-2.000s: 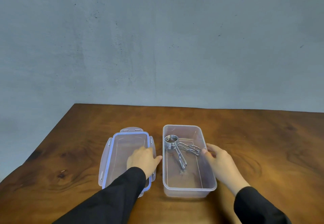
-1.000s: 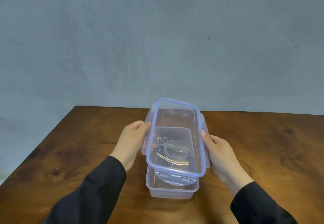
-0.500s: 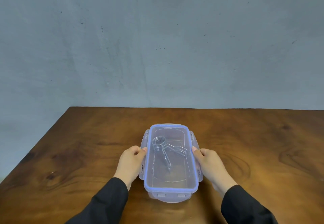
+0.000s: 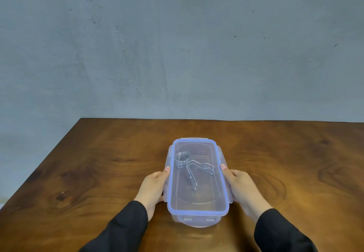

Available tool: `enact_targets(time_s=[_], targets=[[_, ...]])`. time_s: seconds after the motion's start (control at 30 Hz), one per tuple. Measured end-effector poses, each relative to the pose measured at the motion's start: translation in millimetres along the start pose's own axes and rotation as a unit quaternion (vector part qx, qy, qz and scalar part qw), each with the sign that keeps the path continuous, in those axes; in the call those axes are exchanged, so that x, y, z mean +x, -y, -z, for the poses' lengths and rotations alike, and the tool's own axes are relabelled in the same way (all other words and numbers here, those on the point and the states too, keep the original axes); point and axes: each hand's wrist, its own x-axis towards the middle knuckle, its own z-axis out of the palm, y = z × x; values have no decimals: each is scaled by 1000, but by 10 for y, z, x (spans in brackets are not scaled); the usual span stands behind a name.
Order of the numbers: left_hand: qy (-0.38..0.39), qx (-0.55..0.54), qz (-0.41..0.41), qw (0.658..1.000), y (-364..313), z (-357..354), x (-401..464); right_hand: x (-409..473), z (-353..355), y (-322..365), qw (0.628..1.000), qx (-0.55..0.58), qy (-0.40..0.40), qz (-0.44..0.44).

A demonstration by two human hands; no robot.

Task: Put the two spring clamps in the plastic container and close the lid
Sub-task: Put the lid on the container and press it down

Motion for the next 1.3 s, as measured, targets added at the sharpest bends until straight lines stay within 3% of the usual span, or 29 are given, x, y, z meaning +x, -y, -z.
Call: enact_targets(time_s=[0.1, 0.2, 0.3, 0.37, 0.43, 0.6, 0.77, 0.97, 1.07, 1.17, 1.23, 1.3], targets=[[-74, 43, -40, 996, 25, -38, 14, -11, -31, -9, 998, -26, -59, 26], [-153, 130, -155, 967, 24, -38, -58, -62, -48, -26, 975, -132, -140, 110], [-89, 161, -216, 959, 68, -47, -152, -165, -66, -22, 967, -165, -99, 168], [-12, 171, -199, 965, 127, -96, -199, -207, -102, -47, 976, -145, -32, 161], [26, 133, -158, 978, 191, -123, -199, -221, -142, -83, 986, -94, -14, 140], [42, -23, -122, 991, 217, -194, -242, -244, -205, -117, 995, 1, -7, 98], [69, -96, -104, 987, 221, -241, -253, -236, -245, -141, 997, 50, 0, 63], [61, -42, -104, 992, 289, -212, -236, -237, -231, -147, 996, 59, 14, 66], [4, 77, -132, 988, 259, -182, -257, -266, -171, -100, 997, 10, -4, 76], [-47, 230, -268, 934, 246, -96, -299, -186, -52, 74, 975, -107, -94, 168], [-5, 389, -369, 844, 248, -71, -298, -51, -38, 266, 950, -173, -102, 239], [43, 514, -425, 744, 275, -78, -277, 156, -119, 445, 917, -259, -47, 299]])
